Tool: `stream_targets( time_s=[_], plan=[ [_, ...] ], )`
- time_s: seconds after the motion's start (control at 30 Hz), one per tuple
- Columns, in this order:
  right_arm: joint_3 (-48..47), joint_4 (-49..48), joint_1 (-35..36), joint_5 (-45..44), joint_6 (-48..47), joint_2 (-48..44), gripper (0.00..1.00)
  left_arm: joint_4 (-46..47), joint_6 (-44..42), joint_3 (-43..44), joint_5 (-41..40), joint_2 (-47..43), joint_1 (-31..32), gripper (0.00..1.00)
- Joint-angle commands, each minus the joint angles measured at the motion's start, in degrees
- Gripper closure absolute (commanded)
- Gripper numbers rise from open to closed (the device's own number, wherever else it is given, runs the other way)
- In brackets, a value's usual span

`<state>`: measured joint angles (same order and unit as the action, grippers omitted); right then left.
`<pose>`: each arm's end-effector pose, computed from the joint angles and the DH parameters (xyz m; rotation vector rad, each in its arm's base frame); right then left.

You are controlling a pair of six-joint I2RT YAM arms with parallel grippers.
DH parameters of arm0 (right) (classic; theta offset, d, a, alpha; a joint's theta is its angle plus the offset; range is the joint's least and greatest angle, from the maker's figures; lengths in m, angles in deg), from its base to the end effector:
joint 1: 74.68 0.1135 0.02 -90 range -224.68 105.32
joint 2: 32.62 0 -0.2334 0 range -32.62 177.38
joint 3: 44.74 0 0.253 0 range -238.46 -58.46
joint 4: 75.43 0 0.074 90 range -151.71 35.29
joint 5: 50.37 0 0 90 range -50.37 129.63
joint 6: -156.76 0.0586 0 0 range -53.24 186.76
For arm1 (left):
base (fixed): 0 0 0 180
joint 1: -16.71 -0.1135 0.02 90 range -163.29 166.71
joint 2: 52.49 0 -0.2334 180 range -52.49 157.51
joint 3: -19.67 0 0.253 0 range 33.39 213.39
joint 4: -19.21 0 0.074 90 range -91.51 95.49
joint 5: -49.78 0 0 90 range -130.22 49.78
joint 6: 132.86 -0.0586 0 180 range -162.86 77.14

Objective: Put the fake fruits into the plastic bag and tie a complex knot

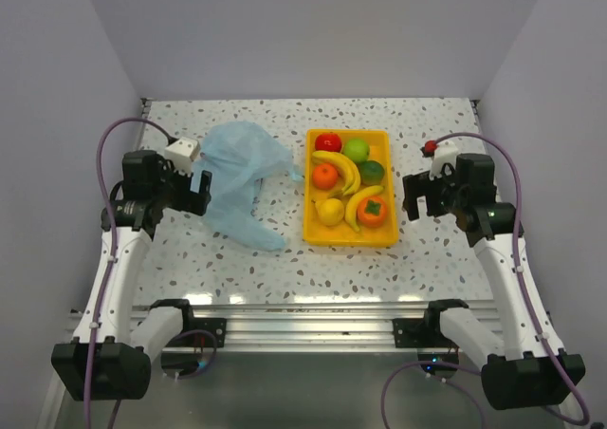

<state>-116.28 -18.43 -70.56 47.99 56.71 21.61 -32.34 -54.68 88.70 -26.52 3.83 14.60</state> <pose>0.2255 0.0248 0.2939 -0.3551 2.2290 0.1098 0.2397 -0.0051 0.2813 0.3159 2.2069 -0.1362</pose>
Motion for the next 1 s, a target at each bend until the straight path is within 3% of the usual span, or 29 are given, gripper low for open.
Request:
stream_targets(
  time_s=[0.0,0.23,0.57,0.97],
  plan=[
    [0.43,-3.03,0.1,0.52,0.73,-0.54,0.01,3.1,-2.16,-0.47,-0.33,-0.42,0.53,0.0],
    [0.52,-2.86,0.1,-0.45,0.37,1.48,0.01,3.81,-2.78,0.85,-2.88,1.25,1.67,0.0],
    [1.48,-4.17,0.1,-1.94,1.08,3.77,0.02,16.28,2.5,-7.14,-22.02,1.16,16.67,0.0],
    [2.54,-5.58,0.1,-3.7,1.52,6.14,0.01,27.7,4.78,-9.78,-34.34,12.14,29.34,0.0]
  ],
)
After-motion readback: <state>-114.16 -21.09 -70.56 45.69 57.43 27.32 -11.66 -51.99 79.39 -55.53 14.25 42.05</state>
